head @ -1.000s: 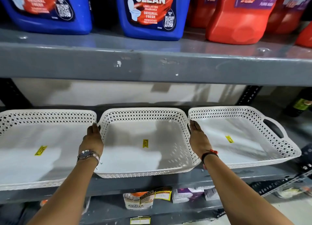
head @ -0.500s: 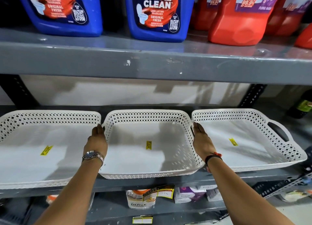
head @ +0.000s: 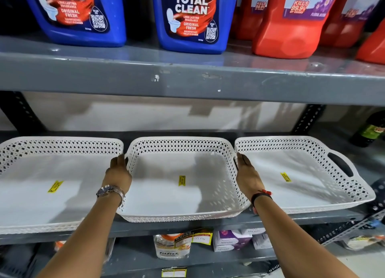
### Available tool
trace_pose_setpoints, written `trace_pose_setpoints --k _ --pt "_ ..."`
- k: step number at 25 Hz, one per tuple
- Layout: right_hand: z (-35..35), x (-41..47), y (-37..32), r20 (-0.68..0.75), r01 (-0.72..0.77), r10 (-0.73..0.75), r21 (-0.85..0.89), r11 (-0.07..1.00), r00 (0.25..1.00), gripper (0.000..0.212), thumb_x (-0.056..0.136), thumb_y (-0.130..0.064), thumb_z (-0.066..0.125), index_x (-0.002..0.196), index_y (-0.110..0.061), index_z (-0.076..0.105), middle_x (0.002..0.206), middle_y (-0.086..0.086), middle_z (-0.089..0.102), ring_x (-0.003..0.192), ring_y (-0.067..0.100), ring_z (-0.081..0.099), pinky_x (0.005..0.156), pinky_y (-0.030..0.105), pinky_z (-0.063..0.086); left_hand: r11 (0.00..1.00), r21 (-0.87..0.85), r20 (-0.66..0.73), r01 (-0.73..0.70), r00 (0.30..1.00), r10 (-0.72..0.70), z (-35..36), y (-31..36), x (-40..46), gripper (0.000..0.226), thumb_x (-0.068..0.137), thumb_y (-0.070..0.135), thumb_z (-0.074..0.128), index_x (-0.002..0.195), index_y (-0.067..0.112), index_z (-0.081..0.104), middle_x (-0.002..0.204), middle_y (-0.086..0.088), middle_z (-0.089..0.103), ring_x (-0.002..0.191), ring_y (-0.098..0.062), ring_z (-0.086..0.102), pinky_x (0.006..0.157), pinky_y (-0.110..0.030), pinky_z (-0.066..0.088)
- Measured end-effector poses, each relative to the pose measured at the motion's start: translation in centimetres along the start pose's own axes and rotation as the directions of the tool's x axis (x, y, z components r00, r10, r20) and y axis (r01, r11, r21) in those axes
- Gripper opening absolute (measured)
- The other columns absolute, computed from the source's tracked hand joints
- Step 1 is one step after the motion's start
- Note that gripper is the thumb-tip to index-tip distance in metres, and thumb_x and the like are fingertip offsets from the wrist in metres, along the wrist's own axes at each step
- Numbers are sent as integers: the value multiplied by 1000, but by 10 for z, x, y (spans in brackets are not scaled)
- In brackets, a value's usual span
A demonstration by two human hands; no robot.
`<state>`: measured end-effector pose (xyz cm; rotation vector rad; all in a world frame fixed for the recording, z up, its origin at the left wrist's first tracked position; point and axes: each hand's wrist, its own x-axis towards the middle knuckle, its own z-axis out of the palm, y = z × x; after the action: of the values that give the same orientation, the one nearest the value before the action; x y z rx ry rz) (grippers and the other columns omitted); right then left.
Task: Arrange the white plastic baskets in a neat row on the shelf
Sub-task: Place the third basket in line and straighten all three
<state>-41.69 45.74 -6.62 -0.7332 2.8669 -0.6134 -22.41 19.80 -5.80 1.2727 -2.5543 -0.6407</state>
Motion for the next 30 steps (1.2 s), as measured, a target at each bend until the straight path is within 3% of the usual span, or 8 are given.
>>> trace_pose_setpoints --k 4,11,17,20,24,28,30 --pt "1 1 2 -21 -14 15 60 998 1000 68 85 14 22 147 -11 11 158 1 14 144 17 17 116 28 20 995 -103 -8 -1 1000 0 -1 1 4 41 92 -4 37 132 -6 37 131 -32 45 109 -51 54 89 -52 46" --pt "8 6 8 44 -13 14 -5 1000 999 60 91 5 24 147 -11 11 158 1 11 145 17 13 117 26 14 996 -89 -19 -26 1000 25 -2 1 3 40 92 -4 37 132 -8 37 131 -31 46 109 -50 55 89 -51 47" --pt "4 5 6 25 -11 10 38 999 1000 66 86 11 22 147 -11 9 158 1 12 144 16 15 116 25 17 997 -71 -34 -34 999 32 0 -1 3 42 89 -9 37 131 -9 36 129 -34 47 104 -51 57 85 -52 49" --pt "1 2 3 -2 3 -3 55 998 1000 67 85 12 24 147 -10 10 157 4 14 143 20 19 116 29 21 999 -40 -31 -36 999 35 1 0 2 49 87 -12 36 136 -9 32 132 -34 44 104 -52 57 84 -52 48" --pt "1 1 0 -11 13 -12 70 997 1000 58 91 5 28 146 -8 16 155 11 19 141 29 22 115 36 21 999 4 -6 -48 999 48 1 -1 1 62 88 -12 34 146 -1 17 144 -28 34 115 -50 51 94 -51 44" --pt "5 4 4 3 21 -21 43 999 1000 57 93 1 21 147 -13 11 156 8 17 141 27 21 114 35 23 998 53 8 -45 999 44 4 -3 4 59 87 -11 35 145 -3 21 143 -27 34 114 -50 52 94 -51 45" --pt "4 3 5 65 9 -8 -23 1000 998 70 85 8 22 147 -16 1 158 6 10 140 26 26 111 36 34 996 81 18 -42 999 41 5 -5 5 59 88 -9 36 145 -3 20 144 -26 34 112 -50 53 92 -51 46"
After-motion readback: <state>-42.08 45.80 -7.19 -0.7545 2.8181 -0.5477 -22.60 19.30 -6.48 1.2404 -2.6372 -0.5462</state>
